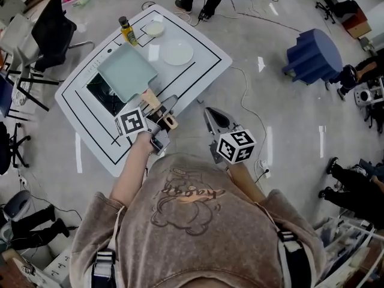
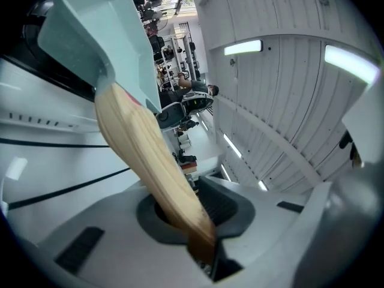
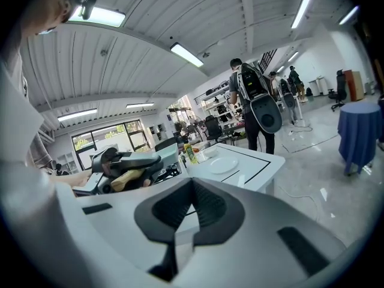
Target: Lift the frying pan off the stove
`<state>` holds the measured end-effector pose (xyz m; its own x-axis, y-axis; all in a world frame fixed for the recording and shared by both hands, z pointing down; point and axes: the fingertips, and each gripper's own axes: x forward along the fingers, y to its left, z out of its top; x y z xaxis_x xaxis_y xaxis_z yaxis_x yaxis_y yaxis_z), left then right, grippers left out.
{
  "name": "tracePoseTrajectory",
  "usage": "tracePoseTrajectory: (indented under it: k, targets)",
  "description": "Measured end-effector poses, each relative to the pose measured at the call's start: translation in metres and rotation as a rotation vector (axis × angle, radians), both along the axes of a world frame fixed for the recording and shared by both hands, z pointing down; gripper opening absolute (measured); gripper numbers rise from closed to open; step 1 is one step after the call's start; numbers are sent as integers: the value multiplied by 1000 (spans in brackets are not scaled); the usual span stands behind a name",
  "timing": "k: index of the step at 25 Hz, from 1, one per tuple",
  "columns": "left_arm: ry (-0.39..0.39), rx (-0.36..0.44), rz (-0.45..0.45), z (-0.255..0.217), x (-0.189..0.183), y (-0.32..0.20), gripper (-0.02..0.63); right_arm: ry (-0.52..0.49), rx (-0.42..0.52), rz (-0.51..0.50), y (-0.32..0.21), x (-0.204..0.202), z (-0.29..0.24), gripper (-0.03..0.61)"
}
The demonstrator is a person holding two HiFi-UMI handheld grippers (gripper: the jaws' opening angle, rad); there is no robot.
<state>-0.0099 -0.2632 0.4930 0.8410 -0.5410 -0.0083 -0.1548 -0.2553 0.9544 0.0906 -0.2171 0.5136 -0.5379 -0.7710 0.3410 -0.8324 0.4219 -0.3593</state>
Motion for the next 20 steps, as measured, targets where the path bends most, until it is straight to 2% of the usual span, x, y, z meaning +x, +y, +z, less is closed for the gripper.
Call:
tracePoseTrajectory:
  k: [5, 10, 13, 20]
  targets:
    - [8, -2, 77, -3, 20, 25, 59, 6, 0, 26, 4, 11, 2, 0]
    - [-87, 9, 148, 1, 29, 50, 60, 8, -3, 56, 8, 20, -1, 0]
    - [-64, 41, 203, -7, 42, 65, 60, 9, -1, 66, 11, 23, -1, 0]
    - [-73, 83, 269, -17, 50, 82, 64, 9, 2, 73, 17, 23, -1, 0]
